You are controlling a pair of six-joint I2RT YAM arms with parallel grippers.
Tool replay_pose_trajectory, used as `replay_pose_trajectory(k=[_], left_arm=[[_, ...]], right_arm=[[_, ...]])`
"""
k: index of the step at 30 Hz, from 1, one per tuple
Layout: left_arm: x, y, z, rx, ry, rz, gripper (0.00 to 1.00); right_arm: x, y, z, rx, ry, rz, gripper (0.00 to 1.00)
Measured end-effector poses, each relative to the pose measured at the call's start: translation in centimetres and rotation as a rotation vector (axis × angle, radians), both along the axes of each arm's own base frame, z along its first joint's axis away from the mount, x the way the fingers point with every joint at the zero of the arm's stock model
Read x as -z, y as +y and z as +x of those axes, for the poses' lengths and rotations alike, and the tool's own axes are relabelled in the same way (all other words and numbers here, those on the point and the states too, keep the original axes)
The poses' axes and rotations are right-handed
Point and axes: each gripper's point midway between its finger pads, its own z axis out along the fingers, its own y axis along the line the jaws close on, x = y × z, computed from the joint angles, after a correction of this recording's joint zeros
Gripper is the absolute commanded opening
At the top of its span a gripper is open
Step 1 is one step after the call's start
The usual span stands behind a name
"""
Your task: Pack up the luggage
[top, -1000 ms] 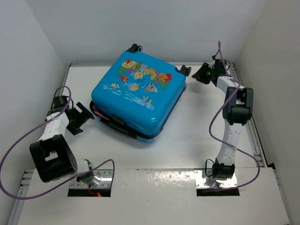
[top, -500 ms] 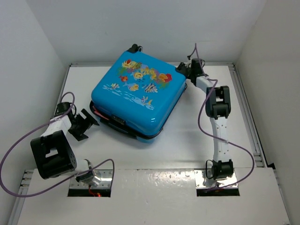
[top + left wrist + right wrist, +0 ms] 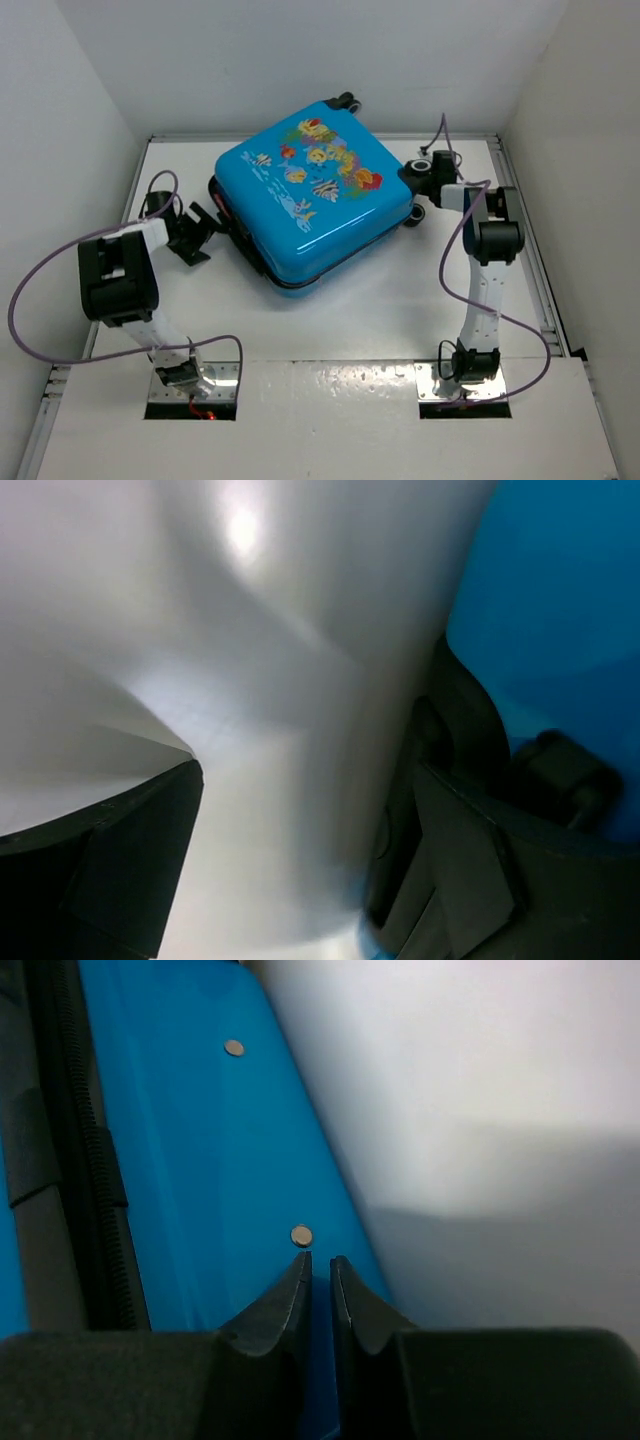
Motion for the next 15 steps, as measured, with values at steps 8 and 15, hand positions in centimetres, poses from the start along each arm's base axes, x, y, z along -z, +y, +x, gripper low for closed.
replay_pose_trajectory(k=[8, 15], left_arm=[[-1.3, -1.5, 7.2, 0.010, -0.165, -0.002, 1.00], [-3.5, -0.5, 6.3, 0.064, -0.204, 0.081, 1.00]], right_arm=[[-0.5, -4.3, -1.2, 0.097, 0.052, -0.051, 0.26], [-3.2, -6.7, -0.6, 0.099, -0.004, -0.133, 0.32]])
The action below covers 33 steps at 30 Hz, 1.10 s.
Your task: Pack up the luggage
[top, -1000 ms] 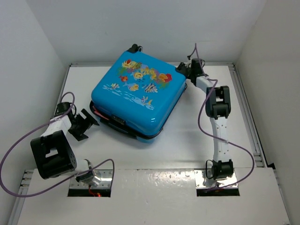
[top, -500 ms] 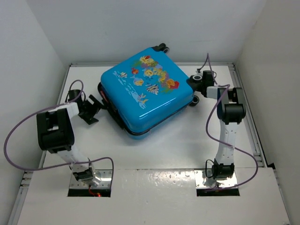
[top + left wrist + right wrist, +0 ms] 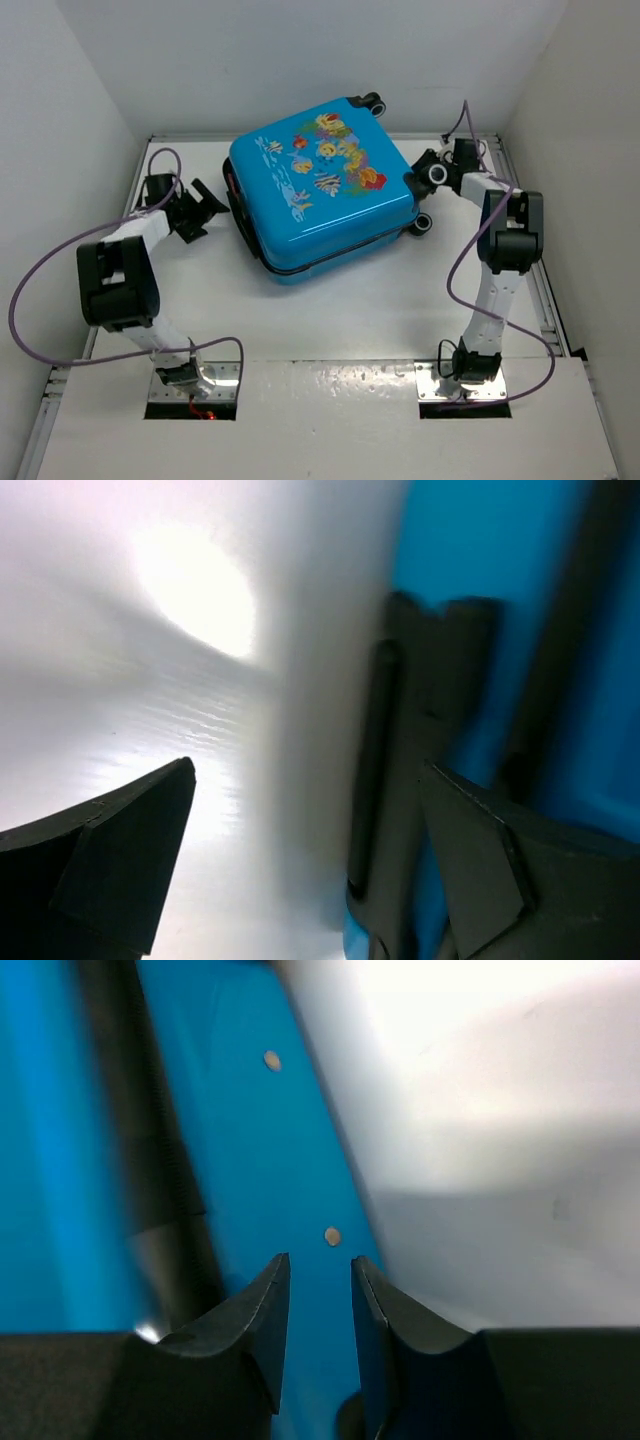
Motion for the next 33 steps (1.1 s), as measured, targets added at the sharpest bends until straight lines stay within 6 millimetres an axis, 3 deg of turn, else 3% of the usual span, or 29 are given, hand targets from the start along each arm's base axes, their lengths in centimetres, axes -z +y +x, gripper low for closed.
replay_pose_trajectory(k=[4, 8, 11, 14, 17, 20, 23, 26, 30, 33], left_arm=[[-6.7, 1.9, 1.3, 0.041, -0.167, 0.140, 1.00], [-13.5, 2.9, 3.5, 0.082, -0.349, 0.251, 1.00], [-14.9, 2.4, 4.2, 0.110, -0.389, 0.274, 0.98], [-13.7, 1.0, 4.6, 0.140, -0.362, 0.260, 0.97], [-11.5, -0.7, 5.1, 0.176, -0.308, 0.246, 0.94], [-9.5, -2.3, 5.8, 0.202, -0.248, 0.251, 0.93], [-8.1, -2.9, 6.4, 0.215, -0.210, 0.294, 0.92], [-7.4, -3.6, 7.0, 0.238, -0.197, 0.330, 0.92], [-7.2, -4.1, 7.5, 0.255, -0.199, 0.353, 0.92], [-6.9, -4.2, 7.7, 0.263, -0.202, 0.346, 0.92]], right_arm=[[-3.8, -2.2, 1.2, 0.014, -0.087, -0.108, 0.36], [-10.2, -4.4, 5.0, 0.036, -0.281, -0.242, 0.38], [-13.8, -4.9, 6.8, 0.031, -0.375, -0.290, 0.38], [-15.6, -5.0, 9.1, 0.018, -0.440, -0.300, 0.38], [-14.4, -4.7, 11.3, -0.008, -0.456, -0.283, 0.37], [-10.0, -4.2, 12.2, -0.036, -0.396, -0.261, 0.34], [-5.2, -3.0, 11.3, -0.077, -0.299, -0.231, 0.33], [-1.7, -0.8, 9.1, -0.145, -0.221, -0.181, 0.31], [0.3, 3.1, 6.9, -0.247, -0.198, -0.123, 0.31], [0.4, 3.9, 7.0, -0.269, -0.244, -0.126, 0.31]])
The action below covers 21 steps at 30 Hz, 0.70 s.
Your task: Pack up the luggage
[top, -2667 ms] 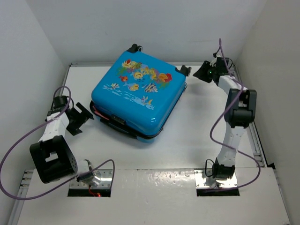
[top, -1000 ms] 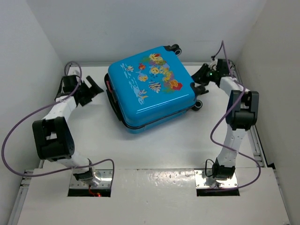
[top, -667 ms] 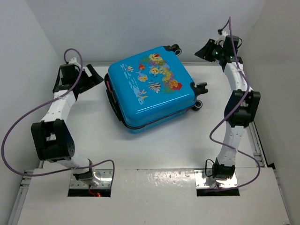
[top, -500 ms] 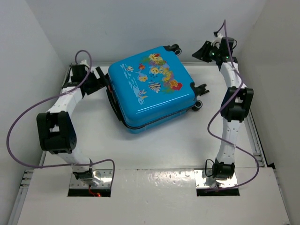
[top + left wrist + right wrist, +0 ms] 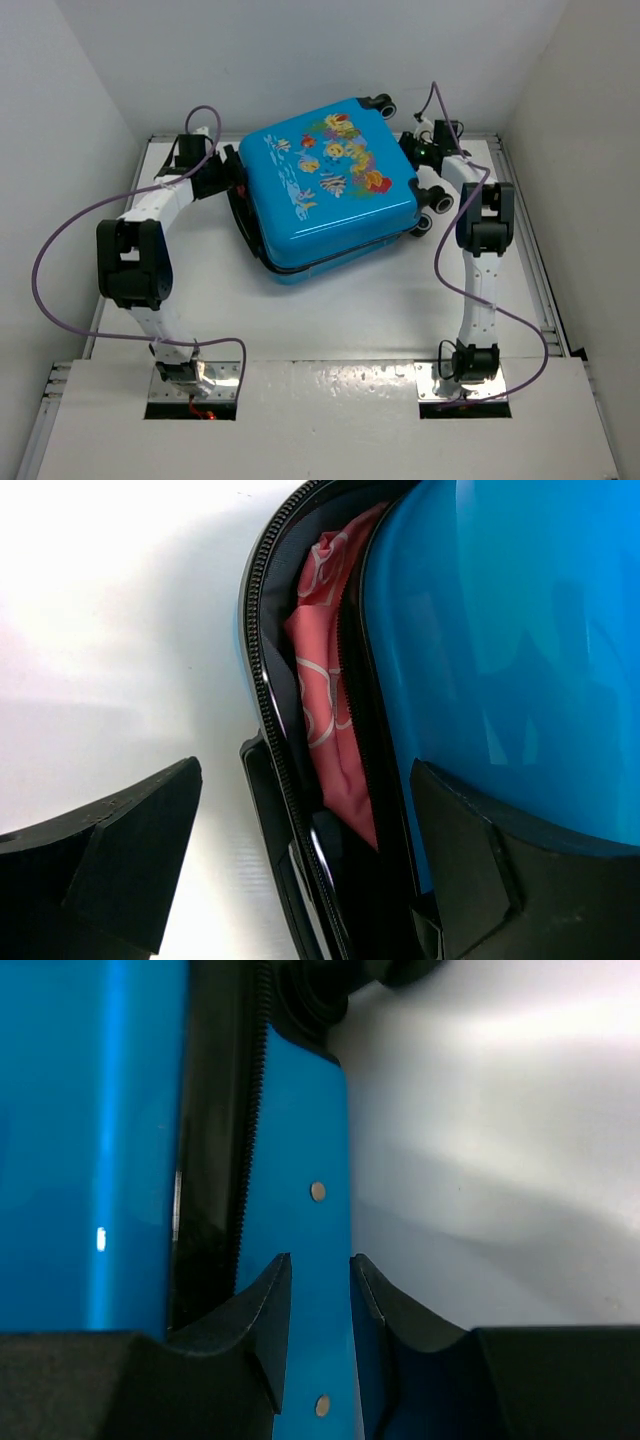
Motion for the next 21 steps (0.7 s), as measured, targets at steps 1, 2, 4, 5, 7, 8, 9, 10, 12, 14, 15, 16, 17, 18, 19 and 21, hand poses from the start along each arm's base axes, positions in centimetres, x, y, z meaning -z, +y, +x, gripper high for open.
replay_pose_trajectory(k=[1, 2, 4, 5, 7, 8, 9, 10, 12, 14, 15, 16, 17, 18, 19, 21], left_arm=[[0.1, -0.1, 0.1, 0.004, 0.000, -0.003, 0.92], [0.2, -0.1, 0.1, 0.009, -0.001, -0.006, 0.92], [0.1, -0.2, 0.2, 0.014, -0.005, -0.010, 0.92], [0.1, -0.2, 0.3, 0.014, -0.009, -0.011, 0.92], [0.0, -0.2, 0.4, 0.017, -0.016, -0.015, 0.92], [-0.1, -0.2, 0.5, 0.017, -0.022, -0.014, 0.92], [-0.1, -0.2, 0.5, 0.018, -0.029, -0.013, 0.92], [-0.1, -0.1, 0.6, 0.018, -0.040, -0.012, 0.92], [-0.4, -0.1, 0.3, 0.017, -0.061, -0.009, 0.92], [-1.2, 0.1, -0.2, 0.017, -0.083, 0.002, 0.93], [-1.9, 0.2, -0.5, 0.015, -0.101, 0.010, 0.93], [-2.5, 0.3, -0.7, 0.014, -0.119, 0.016, 0.93], [-3.3, 0.5, -1.1, 0.012, -0.140, 0.023, 0.94], [-4.1, 0.6, -1.4, 0.011, -0.163, 0.034, 0.94], [-4.9, 0.8, -1.7, 0.009, -0.185, 0.046, 0.94], [-6.4, 1.2, -2.2, 0.000, -0.225, 0.074, 0.95]], right_arm=[[-0.2, 0.0, 0.1, -0.005, -0.018, 0.000, 0.31], [-0.4, 0.1, 0.2, -0.010, -0.034, 0.000, 0.31], [-0.7, 0.4, 0.2, -0.027, -0.072, -0.015, 0.31], [-1.0, 0.5, 0.2, -0.035, -0.093, -0.025, 0.31], [-1.4, 0.6, 0.2, -0.049, -0.130, -0.053, 0.31], [-1.6, 0.6, 0.2, -0.056, -0.147, -0.068, 0.31], [-1.8, 0.7, 0.3, -0.069, -0.173, -0.091, 0.31], [-2.0, 0.8, 0.3, -0.081, -0.198, -0.117, 0.31], [-2.4, 1.0, 0.3, -0.100, -0.241, -0.178, 0.31], [-2.7, 1.1, 0.4, -0.114, -0.277, -0.228, 0.31], [-3.0, 1.2, 0.5, -0.120, -0.295, -0.255, 0.32], [-3.2, 1.3, 0.6, -0.127, -0.314, -0.287, 0.32], [-3.3, 1.4, 0.7, -0.130, -0.327, -0.309, 0.32], [-3.5, 1.4, 0.8, -0.134, -0.343, -0.336, 0.34], [-3.6, 1.5, 0.9, -0.136, -0.357, -0.361, 0.34], [-3.7, 1.5, 1.1, -0.132, -0.369, -0.397, 0.35]])
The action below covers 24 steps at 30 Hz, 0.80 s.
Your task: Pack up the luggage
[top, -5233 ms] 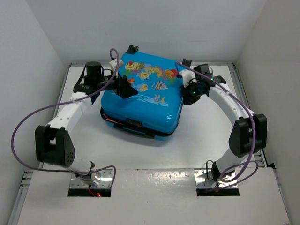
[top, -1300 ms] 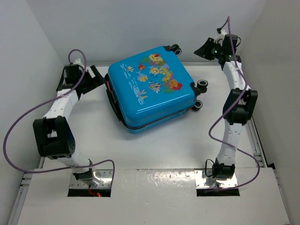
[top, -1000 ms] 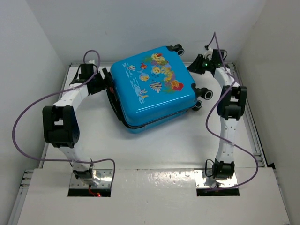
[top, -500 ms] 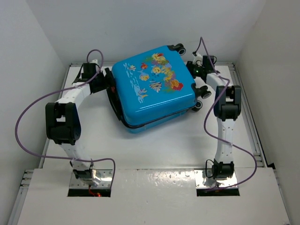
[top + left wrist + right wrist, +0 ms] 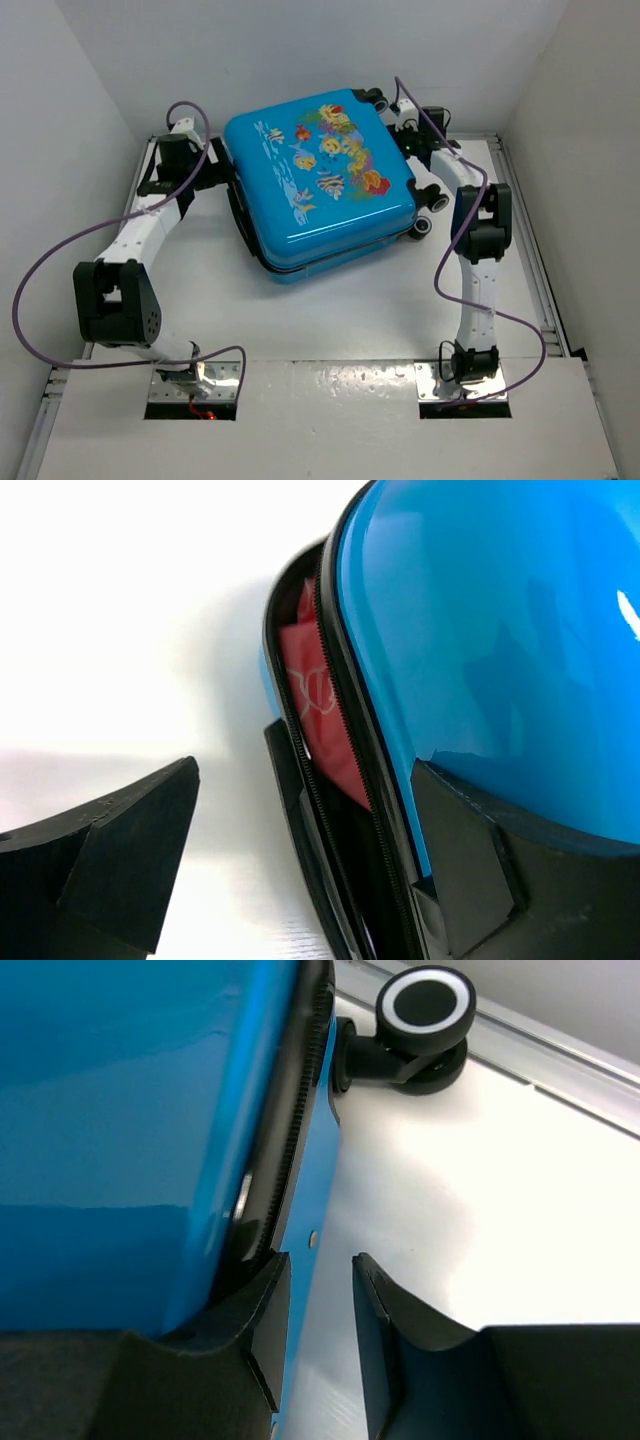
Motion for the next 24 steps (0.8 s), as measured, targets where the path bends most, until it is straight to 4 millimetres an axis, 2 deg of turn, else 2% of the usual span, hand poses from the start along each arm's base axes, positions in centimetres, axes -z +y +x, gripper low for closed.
replay_pose_trajectory(k=[2, 5, 7, 11, 13, 18, 21, 24], left_arm=[[-1.5, 0.4, -0.3, -0.009, -0.037, 0.021, 0.97], [-2.4, 0.8, -0.6, -0.020, -0.059, 0.046, 0.97], [-2.0, 1.2, -0.7, -0.037, -0.048, 0.058, 0.97], [0.2, 2.2, -1.5, -0.077, 0.024, 0.073, 1.00], [1.1, 2.8, -1.7, -0.106, 0.052, 0.078, 1.00], [1.5, 4.2, -1.7, -0.190, 0.072, 0.045, 1.00], [1.9, 5.2, -2.0, -0.249, 0.090, -0.020, 1.00], [2.7, 6.3, -2.6, -0.290, 0.110, -0.095, 0.98]], right_arm=[[-0.1, 0.0, 0.2, 0.012, -0.004, -0.024, 0.38], [-0.3, -0.2, 0.6, 0.044, -0.011, -0.082, 0.42], [-0.7, -0.3, 0.9, 0.065, -0.025, -0.119, 0.45], [-2.1, 0.0, 2.0, 0.099, -0.084, -0.192, 0.49], [-2.7, 0.2, 2.6, 0.119, -0.114, -0.222, 0.56], [-4.7, 0.2, 4.2, 0.165, -0.211, -0.254, 0.68], [-5.6, 0.4, 4.6, 0.192, -0.262, -0.271, 0.69], [-6.0, 0.8, 4.4, 0.206, -0.280, -0.286, 0.62]])
